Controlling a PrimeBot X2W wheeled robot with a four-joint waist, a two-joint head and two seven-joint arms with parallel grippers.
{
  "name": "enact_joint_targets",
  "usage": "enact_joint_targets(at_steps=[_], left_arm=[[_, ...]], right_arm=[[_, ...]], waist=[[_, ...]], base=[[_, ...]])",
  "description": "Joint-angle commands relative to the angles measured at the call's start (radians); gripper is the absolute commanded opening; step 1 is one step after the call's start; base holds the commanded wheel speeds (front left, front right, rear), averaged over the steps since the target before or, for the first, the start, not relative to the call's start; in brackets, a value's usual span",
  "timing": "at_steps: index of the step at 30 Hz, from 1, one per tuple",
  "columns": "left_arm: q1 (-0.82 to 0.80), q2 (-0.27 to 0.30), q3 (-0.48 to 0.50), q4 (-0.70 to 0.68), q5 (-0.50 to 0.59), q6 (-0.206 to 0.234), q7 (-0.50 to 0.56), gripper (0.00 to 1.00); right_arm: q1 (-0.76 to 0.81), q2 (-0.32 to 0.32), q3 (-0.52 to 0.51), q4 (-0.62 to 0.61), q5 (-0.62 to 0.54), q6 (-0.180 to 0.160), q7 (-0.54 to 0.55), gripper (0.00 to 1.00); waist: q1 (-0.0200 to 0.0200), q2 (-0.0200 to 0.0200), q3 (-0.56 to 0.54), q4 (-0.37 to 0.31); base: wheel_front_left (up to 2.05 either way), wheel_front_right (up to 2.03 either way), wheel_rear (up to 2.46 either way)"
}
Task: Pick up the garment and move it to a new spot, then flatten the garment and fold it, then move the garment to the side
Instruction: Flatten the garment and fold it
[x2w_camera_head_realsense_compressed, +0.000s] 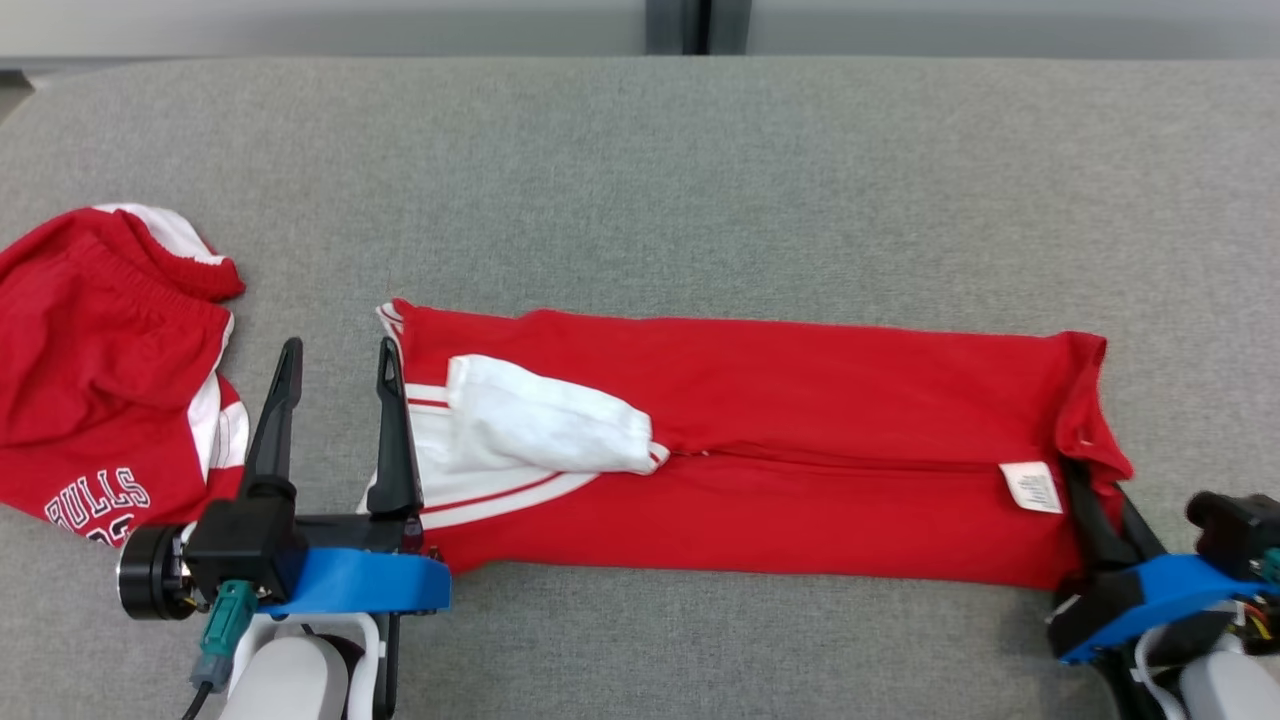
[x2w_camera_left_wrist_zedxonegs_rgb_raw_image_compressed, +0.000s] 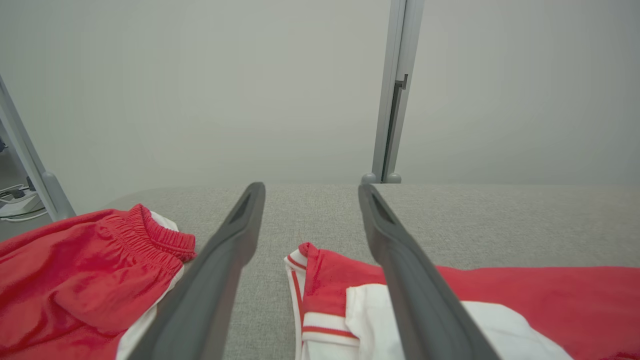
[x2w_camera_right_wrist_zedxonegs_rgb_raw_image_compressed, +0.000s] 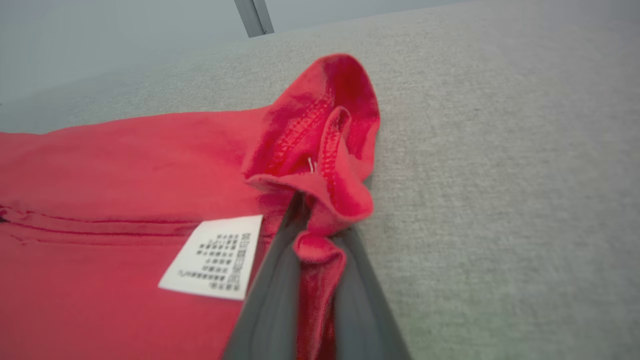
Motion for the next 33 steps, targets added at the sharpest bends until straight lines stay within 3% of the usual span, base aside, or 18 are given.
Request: enact_joint_targets(at_steps=[1, 8, 13, 17, 21, 26, 33], left_arm=[[0.016, 0.005, 0.001, 0.002, -0.002, 0.006, -0.004, 1.00], [0.049, 0.001, -0.015, 0.005, -0.008, 0.010, 0.006, 1.00], [0.064, 0.003, -0.022, 0.006, -0.011, 0.012, 0.012, 1.00], [0.069, 0.000, -0.032, 0.001, -0.013, 0.016, 0.017, 1.00], [0.062, 0.002, -0.038, 0.003, -0.010, 0.017, 0.020, 1.00], [0.041, -0.003, -0.047, 0.006, -0.010, 0.010, 0.017, 1.00], [0.008, -0.016, -0.065, 0.023, -0.007, 0.002, 0.009, 1.00]], right_arm=[[0.028, -0.034, -0.020, -0.008, 0.015, 0.000, -0.013, 0.00], [0.074, -0.115, -0.101, -0.033, 0.045, 0.000, 0.000, 0.00], [0.051, -0.125, -0.072, -0.114, 0.043, 0.000, 0.047, 0.00], [0.012, -0.063, 0.046, -0.276, 0.011, 0.000, 0.180, 0.00], [-0.029, 0.022, 0.167, -0.325, 0.013, 0.000, 0.253, 0.00], [-0.096, 0.114, 0.297, -0.249, 0.049, 0.000, 0.253, 0.00], [-0.189, 0.135, 0.426, -0.091, 0.112, 0.000, 0.195, 0.00]], waist=[[0.0000, -0.0002, -0.029, -0.022], [0.0000, -0.0002, -0.089, -0.035], [0.0000, -0.0002, -0.116, -0.034], [0.0000, -0.0002, -0.139, -0.019], [0.0000, -0.0002, -0.141, 0.005], [0.0000, -0.0002, -0.120, 0.043], [0.0000, -0.0002, -0.086, 0.087]], base=[[0.00, 0.00, 0.00], [0.00, 0.00, 0.00], [0.00, 0.00, 0.00], [0.00, 0.00, 0.00], [0.00, 0.00, 0.00], [0.00, 0.00, 0.00], [0.00, 0.00, 0.00]])
